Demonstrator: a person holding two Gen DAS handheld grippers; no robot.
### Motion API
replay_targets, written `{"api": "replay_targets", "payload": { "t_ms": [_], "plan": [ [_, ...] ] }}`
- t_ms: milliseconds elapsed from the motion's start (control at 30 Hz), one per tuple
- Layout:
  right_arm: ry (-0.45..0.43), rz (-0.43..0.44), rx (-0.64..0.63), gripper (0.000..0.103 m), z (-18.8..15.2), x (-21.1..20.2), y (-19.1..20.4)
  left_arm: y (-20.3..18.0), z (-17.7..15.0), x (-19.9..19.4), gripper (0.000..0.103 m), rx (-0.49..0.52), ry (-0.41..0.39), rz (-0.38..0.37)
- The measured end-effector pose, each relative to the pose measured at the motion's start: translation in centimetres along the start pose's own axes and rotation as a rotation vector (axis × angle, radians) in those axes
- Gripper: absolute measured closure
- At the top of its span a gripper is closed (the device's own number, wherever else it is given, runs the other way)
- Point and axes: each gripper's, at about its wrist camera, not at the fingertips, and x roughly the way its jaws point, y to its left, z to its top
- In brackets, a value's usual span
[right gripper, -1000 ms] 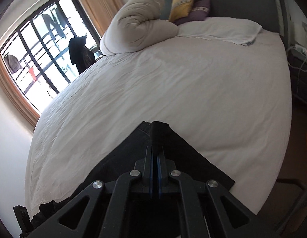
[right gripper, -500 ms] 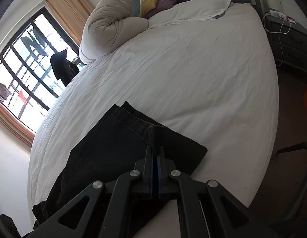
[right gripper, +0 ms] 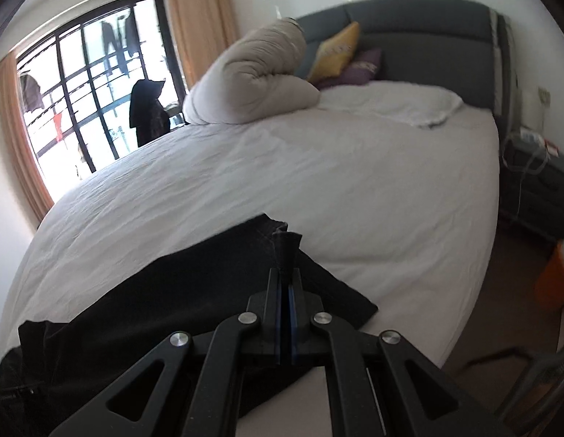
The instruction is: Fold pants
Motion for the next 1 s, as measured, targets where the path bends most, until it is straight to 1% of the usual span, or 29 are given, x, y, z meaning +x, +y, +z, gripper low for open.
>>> {"api": "replay_targets", "payload": {
  "t_ms": [33, 100, 133, 200, 367, 433, 500, 533, 567, 633, 700, 767, 800, 833, 900, 933, 967, 1000],
  "plan": [
    [-0.002, 0.006, -0.023, 0.099, 0.6, 0.3, 0.5, 0.3, 0.0, 0.1, 0.099, -0.014, -0.004, -0.016],
    [0.012, 0.042, 0.001, 0.099, 2.1, 1.3, 0.7, 0.9, -0.1, 0.0, 0.099, -0.033, -0.006, -0.041],
    [0.012, 0.065, 0.018, 0.099, 3.3, 1.7, 0.8, 1.2, -0.1, 0.0, 0.099, -0.041, -0.007, -0.051],
    [0.002, 0.115, 0.014, 0.099, 5.9, 1.9, 1.8, 1.1, -0.3, 0.2, 0.099, -0.047, -0.009, -0.055],
    [-0.031, 0.258, -0.139, 0.099, 12.0, 1.3, 7.7, 1.3, -0.5, 0.1, 0.099, -0.046, -0.020, -0.056],
    [-0.035, 0.306, -0.175, 0.099, 13.5, 0.6, 9.4, 1.7, -1.4, -0.3, 0.099, -0.049, -0.022, -0.066],
    [-0.051, 0.343, -0.175, 0.099, 14.4, -0.1, 9.9, 1.7, -1.4, -0.3, 0.099, -0.048, -0.025, -0.070],
    [-0.056, 0.349, -0.172, 0.099, 14.4, -0.4, 9.7, 1.8, -1.4, -0.2, 0.099, -0.047, -0.028, -0.072],
    [-0.059, 0.344, -0.162, 0.099, 14.0, -0.6, 9.3, 1.8, -1.5, -0.2, 0.099, -0.045, -0.031, -0.072],
    [-0.051, 0.337, -0.097, 0.099, 12.5, -1.0, 7.1, 2.0, -1.8, -0.5, 0.099, -0.038, -0.037, -0.074],
    [-0.037, 0.295, -0.003, 0.099, 10.1, -0.8, 3.6, 2.1, -2.1, -0.6, 0.099, -0.037, -0.041, -0.074],
    [0.007, 0.239, 0.098, 0.099, 7.0, 0.7, -0.2, 2.2, -2.3, -0.8, 0.099, -0.031, -0.045, -0.069],
    [0.039, 0.197, 0.131, 0.099, 5.1, 1.7, -1.8, 2.1, -2.4, -0.8, 0.099, -0.028, -0.045, -0.065],
    [0.098, 0.158, 0.166, 0.099, 3.1, 3.2, -3.3, 1.9, -2.4, -0.9, 0.099, -0.024, -0.045, -0.060],
    [0.223, 0.113, 0.298, 0.099, -0.7, 6.1, -6.4, 1.7, -2.4, -0.9, 0.099, -0.022, -0.045, -0.055],
    [0.257, 0.111, 0.353, 0.099, -2.2, 6.9, -7.5, 1.6, -2.4, -0.9, 0.099, -0.021, -0.045, -0.052],
    [0.277, 0.110, 0.379, 0.099, -3.2, 7.5, -8.0, 1.5, -2.4, -1.0, 0.099, -0.018, -0.044, -0.048],
    [0.279, 0.109, 0.379, 0.099, -3.7, 7.6, -7.9, 1.4, -2.4, -0.9, 0.099, -0.018, -0.043, -0.046]
  ]
}}
